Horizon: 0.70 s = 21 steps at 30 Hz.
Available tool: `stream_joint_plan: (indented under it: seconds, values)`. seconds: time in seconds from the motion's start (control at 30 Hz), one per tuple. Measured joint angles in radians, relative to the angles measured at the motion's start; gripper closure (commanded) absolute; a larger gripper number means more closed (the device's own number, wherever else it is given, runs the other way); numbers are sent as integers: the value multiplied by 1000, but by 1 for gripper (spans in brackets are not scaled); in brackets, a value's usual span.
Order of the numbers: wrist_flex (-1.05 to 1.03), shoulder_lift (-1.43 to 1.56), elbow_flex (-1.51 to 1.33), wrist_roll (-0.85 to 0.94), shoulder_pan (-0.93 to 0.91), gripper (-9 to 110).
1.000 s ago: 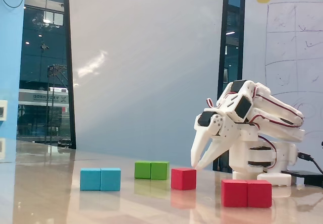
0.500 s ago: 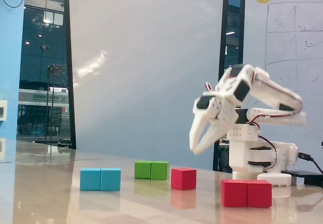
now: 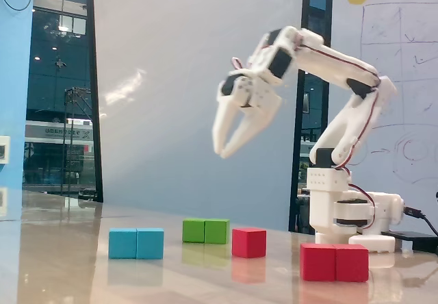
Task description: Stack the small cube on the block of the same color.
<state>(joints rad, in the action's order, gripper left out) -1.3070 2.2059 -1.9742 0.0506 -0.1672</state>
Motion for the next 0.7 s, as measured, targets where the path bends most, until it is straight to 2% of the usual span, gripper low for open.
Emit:
stream_joint_plan:
  seconds: [0.17,0.4,0.7]
  values:
    - [-86,-143,109,5,-32,101]
    - [-161,-255,118,129,-34,101]
    - [-183,-311,118,204,106,99]
